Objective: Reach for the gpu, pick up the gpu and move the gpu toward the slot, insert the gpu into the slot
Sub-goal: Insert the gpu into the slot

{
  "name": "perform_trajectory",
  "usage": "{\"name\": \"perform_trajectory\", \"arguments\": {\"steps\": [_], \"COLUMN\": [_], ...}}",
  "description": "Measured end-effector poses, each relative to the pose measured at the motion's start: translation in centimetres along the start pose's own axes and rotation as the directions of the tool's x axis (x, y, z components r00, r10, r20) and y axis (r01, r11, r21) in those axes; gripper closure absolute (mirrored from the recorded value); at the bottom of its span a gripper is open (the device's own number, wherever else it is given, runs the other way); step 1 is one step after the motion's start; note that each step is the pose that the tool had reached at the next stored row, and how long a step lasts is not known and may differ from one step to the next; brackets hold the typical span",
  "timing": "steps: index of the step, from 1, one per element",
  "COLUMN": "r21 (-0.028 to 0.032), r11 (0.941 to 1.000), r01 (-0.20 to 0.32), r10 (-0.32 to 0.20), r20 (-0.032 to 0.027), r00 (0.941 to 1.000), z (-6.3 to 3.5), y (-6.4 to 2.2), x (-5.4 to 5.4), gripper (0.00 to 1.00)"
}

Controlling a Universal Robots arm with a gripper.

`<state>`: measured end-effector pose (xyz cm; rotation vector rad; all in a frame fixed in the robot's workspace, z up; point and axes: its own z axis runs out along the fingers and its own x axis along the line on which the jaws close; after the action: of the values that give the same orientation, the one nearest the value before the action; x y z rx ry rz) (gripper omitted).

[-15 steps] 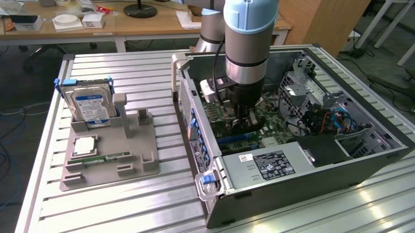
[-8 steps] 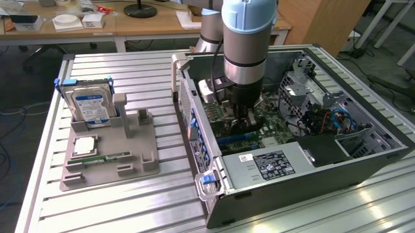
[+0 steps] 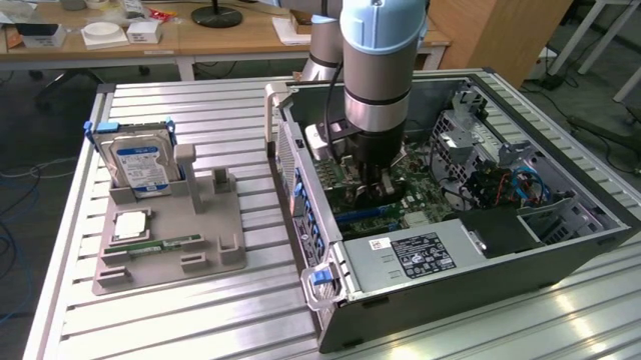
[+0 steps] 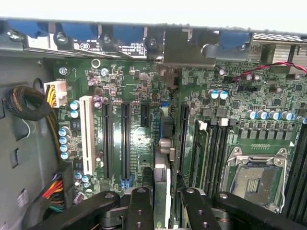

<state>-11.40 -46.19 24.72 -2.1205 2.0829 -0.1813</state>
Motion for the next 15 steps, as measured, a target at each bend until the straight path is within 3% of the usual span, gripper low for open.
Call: {"name": "perform_trajectory", "arguments": {"steps": [15], "r21": [0.0001], "r11": [1.0], "r01": [0.0], "r10": [0.0], "r20": [0.0017], "r00": [1.0], "z": [0.3], "y": [0.31], "x": [0.0], "gripper": [0.73]}}
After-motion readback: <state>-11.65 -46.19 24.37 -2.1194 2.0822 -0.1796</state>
